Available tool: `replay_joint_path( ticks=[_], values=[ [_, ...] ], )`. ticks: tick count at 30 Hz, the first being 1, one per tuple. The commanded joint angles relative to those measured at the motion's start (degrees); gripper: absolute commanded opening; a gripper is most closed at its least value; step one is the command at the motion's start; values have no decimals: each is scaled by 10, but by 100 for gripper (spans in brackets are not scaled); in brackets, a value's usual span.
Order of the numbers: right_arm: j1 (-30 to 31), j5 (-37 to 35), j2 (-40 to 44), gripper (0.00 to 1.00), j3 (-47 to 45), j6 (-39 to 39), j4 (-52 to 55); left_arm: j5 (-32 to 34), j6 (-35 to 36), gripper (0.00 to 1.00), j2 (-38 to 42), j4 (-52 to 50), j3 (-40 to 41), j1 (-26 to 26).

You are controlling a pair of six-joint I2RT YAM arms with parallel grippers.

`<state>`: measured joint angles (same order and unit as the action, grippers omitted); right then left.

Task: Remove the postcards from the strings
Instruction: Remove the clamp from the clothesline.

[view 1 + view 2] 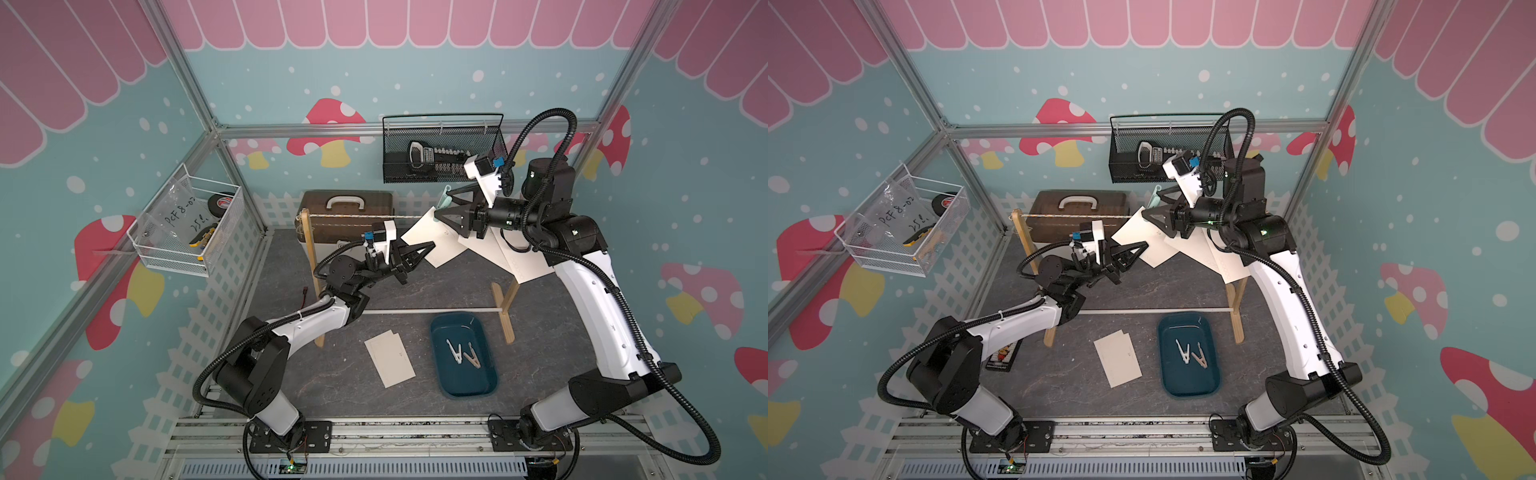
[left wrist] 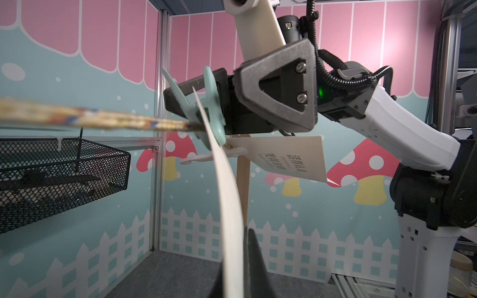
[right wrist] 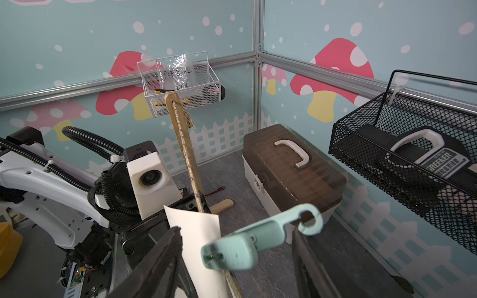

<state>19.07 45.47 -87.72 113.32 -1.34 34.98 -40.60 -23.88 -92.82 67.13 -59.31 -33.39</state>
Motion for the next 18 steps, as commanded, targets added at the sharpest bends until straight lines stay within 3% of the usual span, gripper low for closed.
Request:
replay_joint_path(
  ticks=[1, 18],
  values=[
    [-3, 35, 1, 67, 8, -4, -20, -17, -11, 0, -6, 20, -17, 2],
    [-3, 78, 30, 62, -23, 7, -53, -29, -31, 0, -18, 23, -27, 8]
  ],
)
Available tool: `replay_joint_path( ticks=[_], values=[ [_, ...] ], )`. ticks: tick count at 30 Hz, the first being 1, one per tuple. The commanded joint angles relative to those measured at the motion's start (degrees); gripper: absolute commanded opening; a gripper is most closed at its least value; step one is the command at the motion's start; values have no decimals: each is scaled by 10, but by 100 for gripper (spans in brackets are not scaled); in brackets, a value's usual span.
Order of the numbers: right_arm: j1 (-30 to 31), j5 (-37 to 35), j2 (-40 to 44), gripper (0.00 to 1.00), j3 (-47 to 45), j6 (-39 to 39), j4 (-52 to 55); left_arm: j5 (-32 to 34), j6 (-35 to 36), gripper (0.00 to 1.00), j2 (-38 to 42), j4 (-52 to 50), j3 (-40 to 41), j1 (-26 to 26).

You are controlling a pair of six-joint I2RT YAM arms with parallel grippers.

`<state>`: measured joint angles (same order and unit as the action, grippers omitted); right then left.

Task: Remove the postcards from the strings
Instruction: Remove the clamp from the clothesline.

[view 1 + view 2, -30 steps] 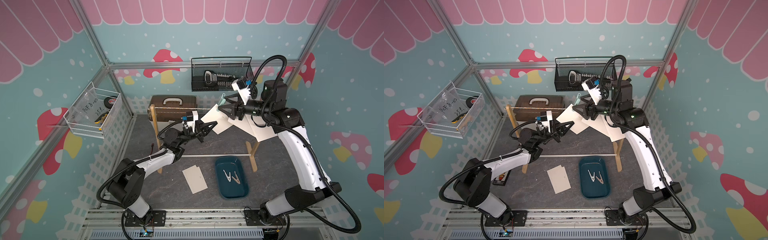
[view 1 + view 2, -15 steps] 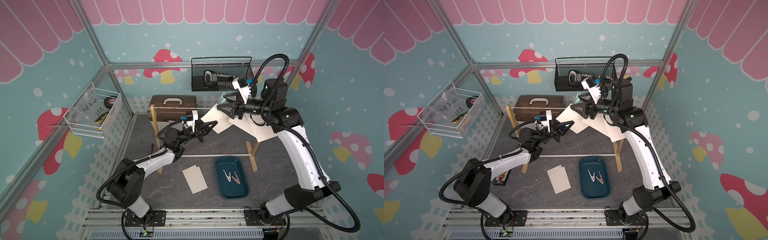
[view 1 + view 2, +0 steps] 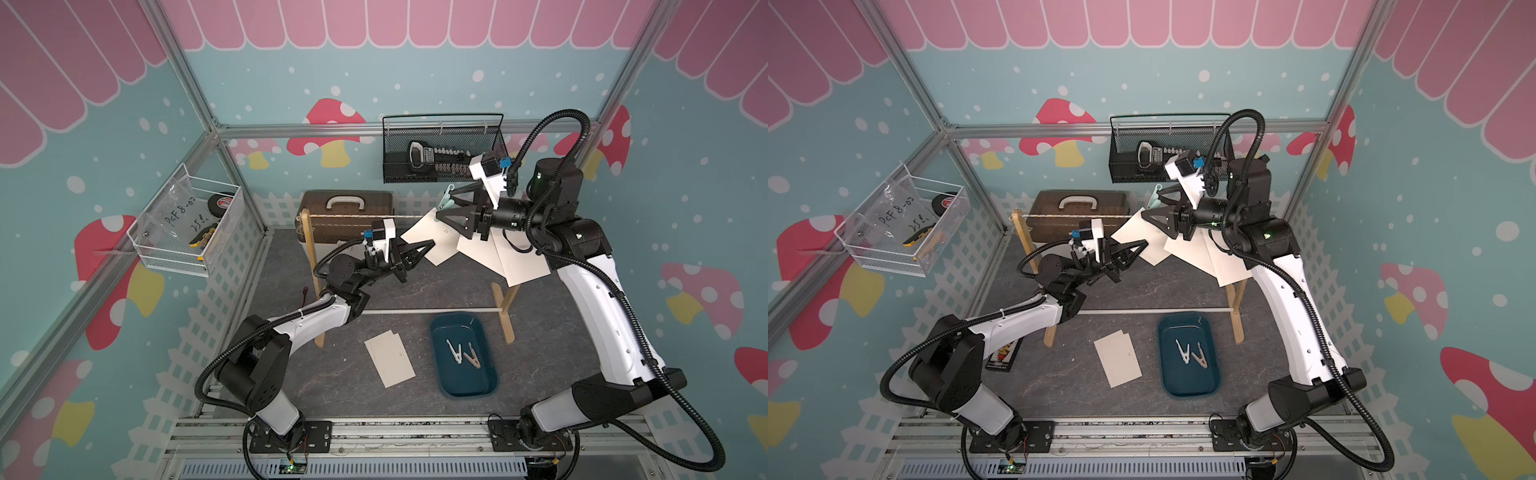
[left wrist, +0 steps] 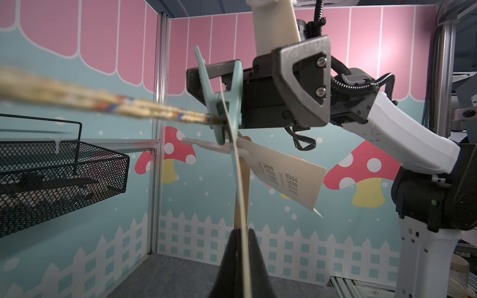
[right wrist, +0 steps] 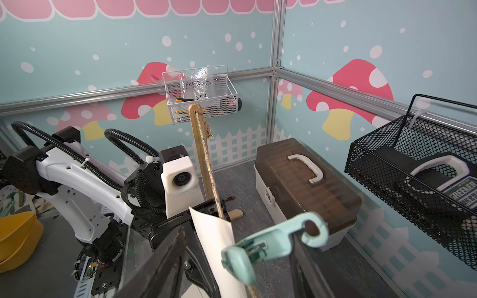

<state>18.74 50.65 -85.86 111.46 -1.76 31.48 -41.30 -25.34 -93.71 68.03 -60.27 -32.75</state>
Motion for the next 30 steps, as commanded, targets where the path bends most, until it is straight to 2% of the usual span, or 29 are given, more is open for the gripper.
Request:
replay_joint_path(
  ticks=[1, 13, 21, 30],
  values=[
    [1, 26, 12, 61, -5, 11, -21, -24, -20, 0, -11, 16, -18, 4],
    [1, 76, 9, 58, -9, 13, -45, -38, -52, 0, -28, 25, -34, 10],
    [1, 68, 16, 58, -19, 29, -48, -45, -63, 0, -35, 26, -41, 11],
    [1, 45, 21, 47, -22, 42, -52, -52, -77, 0, -43, 26, -49, 11]
  ],
)
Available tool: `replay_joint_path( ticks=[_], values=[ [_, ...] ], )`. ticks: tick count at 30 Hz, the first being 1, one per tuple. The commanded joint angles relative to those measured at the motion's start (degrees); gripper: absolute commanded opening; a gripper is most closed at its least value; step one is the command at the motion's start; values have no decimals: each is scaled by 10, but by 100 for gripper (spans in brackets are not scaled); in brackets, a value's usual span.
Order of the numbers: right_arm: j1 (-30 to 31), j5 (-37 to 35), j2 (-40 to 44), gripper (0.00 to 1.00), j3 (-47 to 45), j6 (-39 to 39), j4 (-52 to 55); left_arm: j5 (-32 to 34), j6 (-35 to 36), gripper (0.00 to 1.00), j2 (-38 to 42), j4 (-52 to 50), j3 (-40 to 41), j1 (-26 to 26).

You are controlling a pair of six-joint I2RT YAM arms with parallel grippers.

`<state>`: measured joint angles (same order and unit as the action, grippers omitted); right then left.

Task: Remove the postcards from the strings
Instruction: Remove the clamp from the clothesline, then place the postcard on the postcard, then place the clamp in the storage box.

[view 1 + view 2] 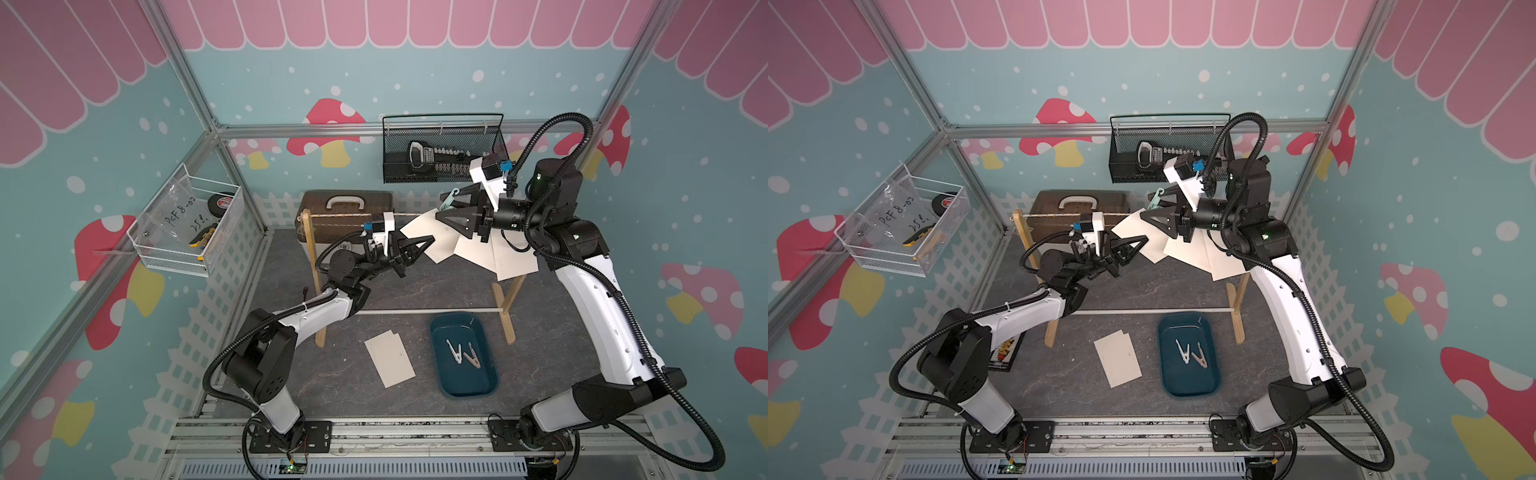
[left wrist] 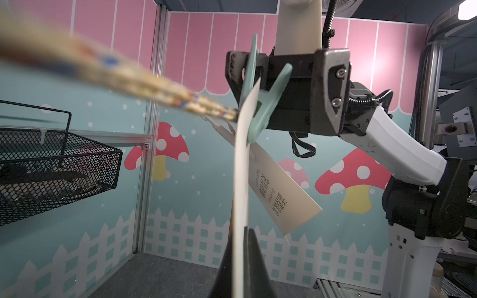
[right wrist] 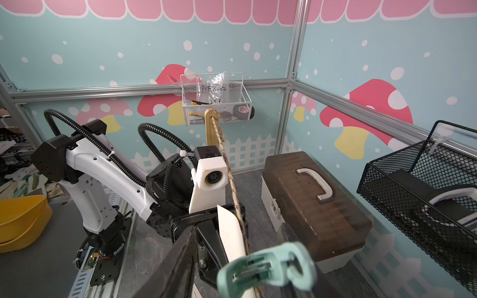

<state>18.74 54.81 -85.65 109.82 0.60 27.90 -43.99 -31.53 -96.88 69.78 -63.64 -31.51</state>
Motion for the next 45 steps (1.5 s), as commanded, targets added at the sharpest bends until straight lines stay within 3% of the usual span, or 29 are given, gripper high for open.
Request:
replay_joint_path(
  ticks=[1, 8, 20, 31, 38, 45],
  values=[
    [1, 1, 20, 46, -6, 19, -18, -25, -16, 0, -12, 9, -15, -1],
    [1, -7, 22, 37, -9, 20, -20, -23, -18, 0, -17, -5, -19, -2],
    [1, -33, 22, 9, -10, 4, -34, -22, -10, 0, -18, -40, -23, -1],
    [1, -90, 51, 7, 19, -45, -25, -2, 29, 0, 28, -109, 21, 0],
    [0, -89, 125, 4, -7, -87, -2, 61, 142, 0, 145, -357, 58, 2],
    [1, -96, 277, 4, -178, -145, -2, 139, 175, 0, 266, -580, 97, -7]
  ],
)
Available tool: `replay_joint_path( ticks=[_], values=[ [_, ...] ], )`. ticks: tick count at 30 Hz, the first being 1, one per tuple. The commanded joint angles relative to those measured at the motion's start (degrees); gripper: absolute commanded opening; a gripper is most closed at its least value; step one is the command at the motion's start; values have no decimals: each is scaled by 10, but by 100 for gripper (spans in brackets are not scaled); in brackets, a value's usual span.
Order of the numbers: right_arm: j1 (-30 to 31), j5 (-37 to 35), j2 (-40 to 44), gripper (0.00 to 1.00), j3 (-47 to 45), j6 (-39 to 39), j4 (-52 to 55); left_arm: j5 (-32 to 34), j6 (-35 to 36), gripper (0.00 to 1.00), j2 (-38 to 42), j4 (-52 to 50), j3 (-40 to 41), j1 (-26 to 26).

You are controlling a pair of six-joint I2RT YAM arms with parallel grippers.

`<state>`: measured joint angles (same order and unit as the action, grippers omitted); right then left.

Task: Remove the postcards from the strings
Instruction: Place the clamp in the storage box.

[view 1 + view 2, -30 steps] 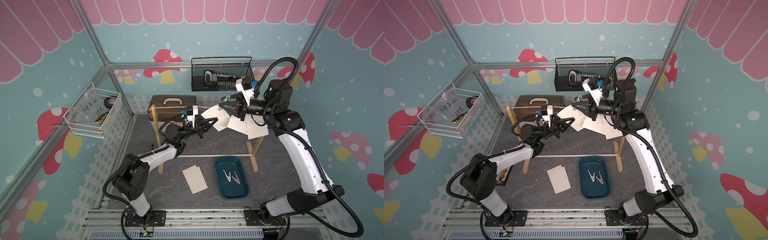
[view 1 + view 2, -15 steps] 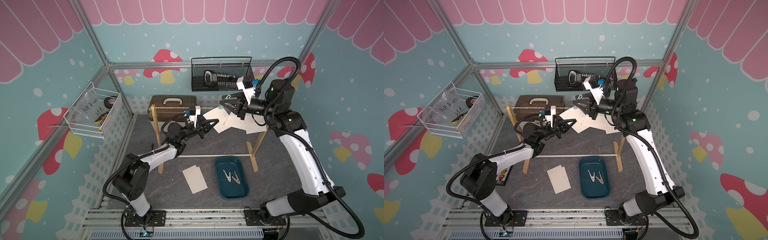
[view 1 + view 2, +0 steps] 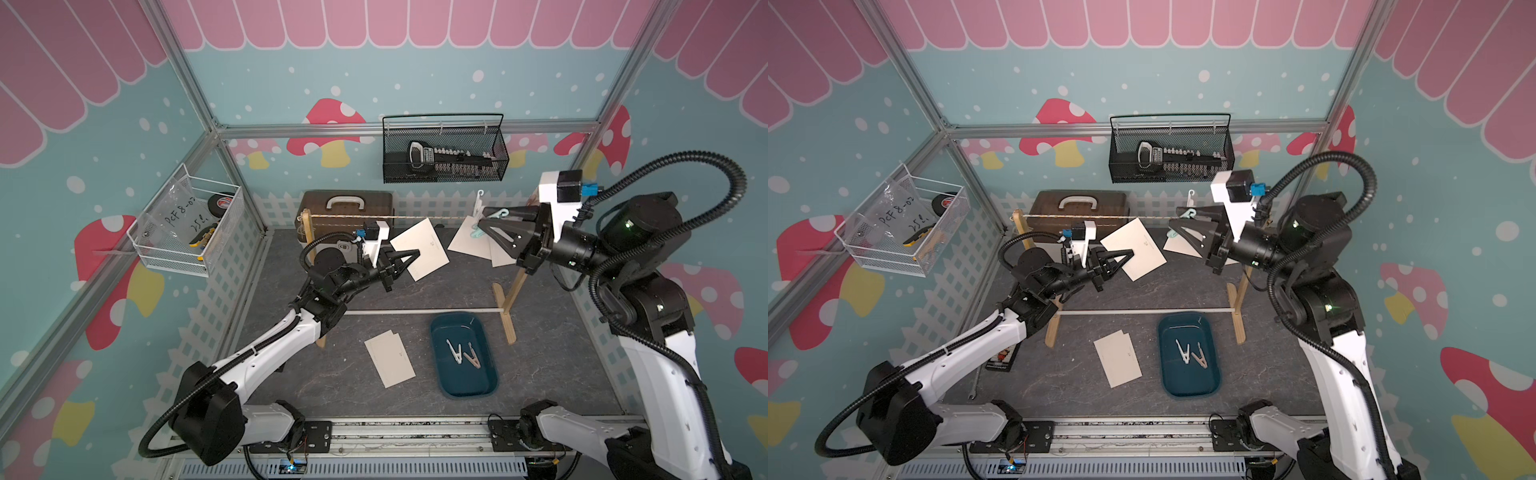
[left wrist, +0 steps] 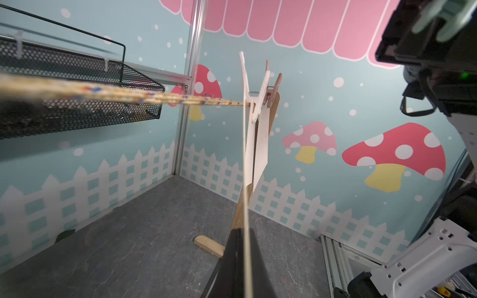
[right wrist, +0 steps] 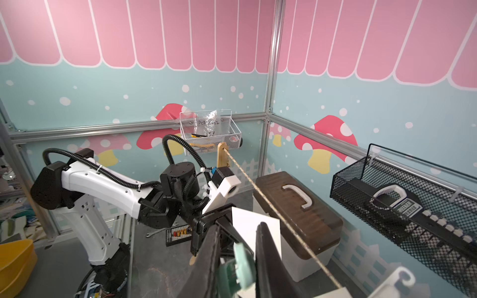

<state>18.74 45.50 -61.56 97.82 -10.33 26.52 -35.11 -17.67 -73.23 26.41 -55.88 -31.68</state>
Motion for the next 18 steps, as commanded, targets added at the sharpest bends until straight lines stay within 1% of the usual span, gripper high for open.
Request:
replay_joint_path(
  ticks=[1, 3, 5, 9, 11, 14, 16, 18],
  values=[
    [1, -5, 57, 4, -87, -44, 12, 57, 39, 0, 43, -178, 23, -8],
    [0, -12, 107, 4, -149, -58, 26, 72, 37, 0, 80, -243, 33, -17],
    [1, -36, 148, 4, -206, -73, 48, 80, 19, 0, 111, -282, 53, -27],
    [1, -99, 225, 1, -341, -120, 65, 87, -57, 0, 153, -321, 114, -48],
    [1, -141, 259, 0, -418, -158, 59, 85, -103, 0, 159, -332, 149, -57],
    [1, -171, 296, 0, -523, -204, 32, 83, -163, 0, 153, -333, 180, -84],
    [1, -175, 309, 0, -571, -213, 11, 94, -191, 0, 143, -324, 195, -115],
    [2, -201, 309, 0, -595, -212, 21, 107, -219, 0, 134, -324, 210, -137]
  ],
)
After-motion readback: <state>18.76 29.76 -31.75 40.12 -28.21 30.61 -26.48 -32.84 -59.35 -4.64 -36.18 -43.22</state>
